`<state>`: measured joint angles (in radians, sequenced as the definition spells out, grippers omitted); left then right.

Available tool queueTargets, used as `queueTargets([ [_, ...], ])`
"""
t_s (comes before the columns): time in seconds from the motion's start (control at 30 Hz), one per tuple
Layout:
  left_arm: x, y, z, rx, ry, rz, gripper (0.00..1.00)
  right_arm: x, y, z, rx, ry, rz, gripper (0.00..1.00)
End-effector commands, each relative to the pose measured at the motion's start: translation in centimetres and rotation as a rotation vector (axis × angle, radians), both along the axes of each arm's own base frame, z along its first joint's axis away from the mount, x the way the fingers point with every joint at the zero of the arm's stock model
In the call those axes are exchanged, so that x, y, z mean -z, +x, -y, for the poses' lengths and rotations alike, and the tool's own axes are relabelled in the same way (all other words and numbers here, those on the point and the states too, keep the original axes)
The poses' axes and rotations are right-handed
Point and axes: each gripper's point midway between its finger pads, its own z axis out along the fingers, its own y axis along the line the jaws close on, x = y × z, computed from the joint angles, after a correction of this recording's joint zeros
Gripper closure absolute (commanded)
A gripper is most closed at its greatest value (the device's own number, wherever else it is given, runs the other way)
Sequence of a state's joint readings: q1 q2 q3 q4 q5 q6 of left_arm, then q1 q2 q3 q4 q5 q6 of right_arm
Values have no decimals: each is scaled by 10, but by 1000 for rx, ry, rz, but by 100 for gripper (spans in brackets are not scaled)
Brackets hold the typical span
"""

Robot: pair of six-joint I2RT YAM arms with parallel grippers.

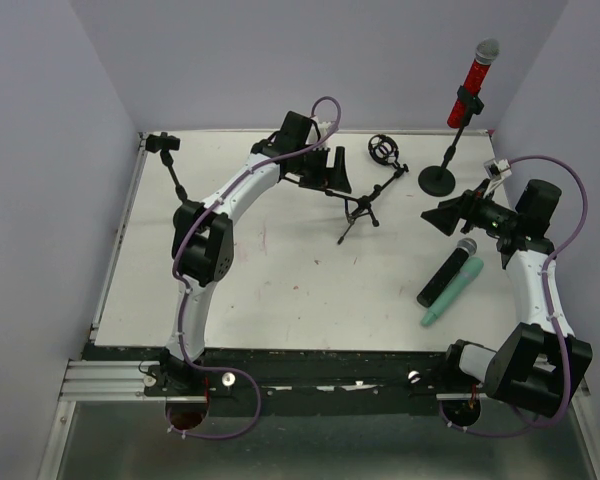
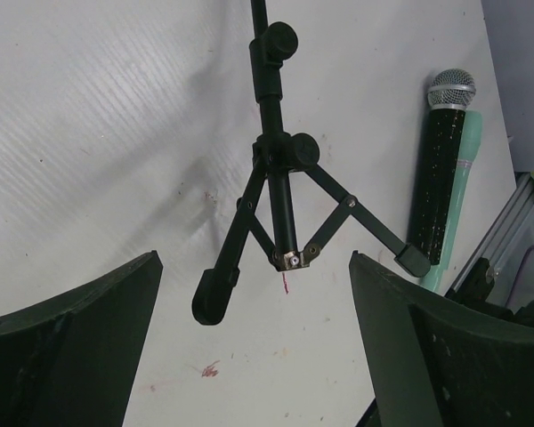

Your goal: Attach the microphones to the stand

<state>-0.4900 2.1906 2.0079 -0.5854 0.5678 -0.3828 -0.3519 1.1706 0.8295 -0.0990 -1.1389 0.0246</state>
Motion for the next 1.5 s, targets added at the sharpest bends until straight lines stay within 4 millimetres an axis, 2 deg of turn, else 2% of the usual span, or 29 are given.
queueTargets([
  [0.0,14,1,0,-12,5,-44,7,-6,-1,-3,-23,-5,30,8],
  [0.17,15,1,4,1,-21,-62,15,-6,-1,-2,-21,-4,27,8],
  [0.7,23,12,6,-44,-27,-93,27,-6,-1,-2,-20,-7,31,8],
  [0.8,20,13,9,-45,-44,-98,33,-7,-2,-2,-20,-8,34,8],
  [1.27,23,14,10,-54,-54,-119,43,-8,-2,-2,-19,-13,41,8],
  [1.47,27,13,11,-52,-55,-133,60,-8,-2,-2,-19,-13,43,8],
])
